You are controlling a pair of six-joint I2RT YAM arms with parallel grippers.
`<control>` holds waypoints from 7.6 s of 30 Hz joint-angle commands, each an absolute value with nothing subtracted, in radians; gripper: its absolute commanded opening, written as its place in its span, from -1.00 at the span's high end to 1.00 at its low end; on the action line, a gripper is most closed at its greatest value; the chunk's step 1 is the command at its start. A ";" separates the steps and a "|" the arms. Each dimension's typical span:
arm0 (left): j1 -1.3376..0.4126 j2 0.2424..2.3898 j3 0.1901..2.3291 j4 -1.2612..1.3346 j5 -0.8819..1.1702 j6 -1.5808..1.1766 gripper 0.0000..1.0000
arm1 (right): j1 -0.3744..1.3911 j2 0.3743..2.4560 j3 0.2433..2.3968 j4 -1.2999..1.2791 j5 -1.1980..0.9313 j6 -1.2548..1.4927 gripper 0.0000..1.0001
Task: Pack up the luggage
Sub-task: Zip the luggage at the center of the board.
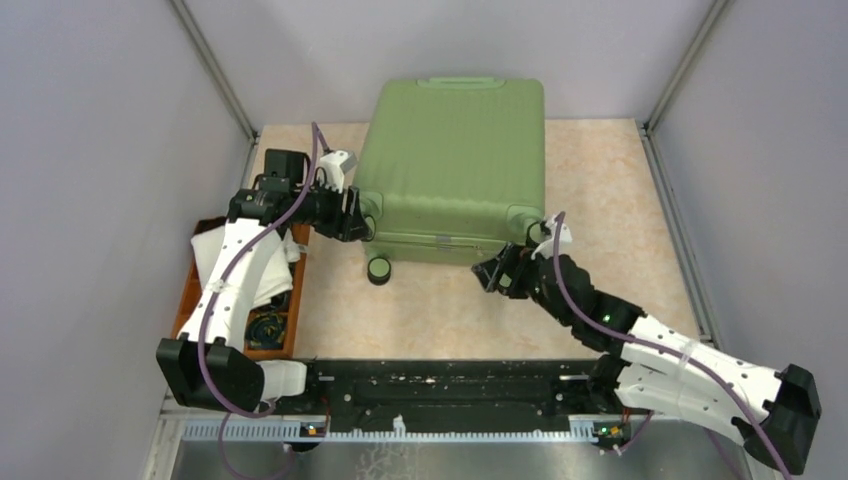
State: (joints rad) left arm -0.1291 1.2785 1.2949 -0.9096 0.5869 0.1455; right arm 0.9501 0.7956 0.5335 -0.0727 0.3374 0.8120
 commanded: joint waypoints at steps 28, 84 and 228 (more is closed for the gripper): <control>0.116 1.379 1.298 -0.624 0.490 0.432 -0.78 | 0.043 1.370 1.288 -0.336 -0.019 0.608 -0.57; -0.183 1.093 1.339 -1.338 0.757 1.498 -0.96 | 0.296 0.872 0.647 -0.258 -0.108 0.492 -0.69; -0.741 1.052 1.141 -0.923 0.162 1.719 0.26 | 0.624 1.609 0.632 0.859 0.079 -0.134 0.13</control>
State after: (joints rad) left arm -0.7132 1.1011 1.1343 -0.9951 0.0837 1.7103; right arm 0.6315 1.6096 0.6151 0.8261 0.0597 -0.1181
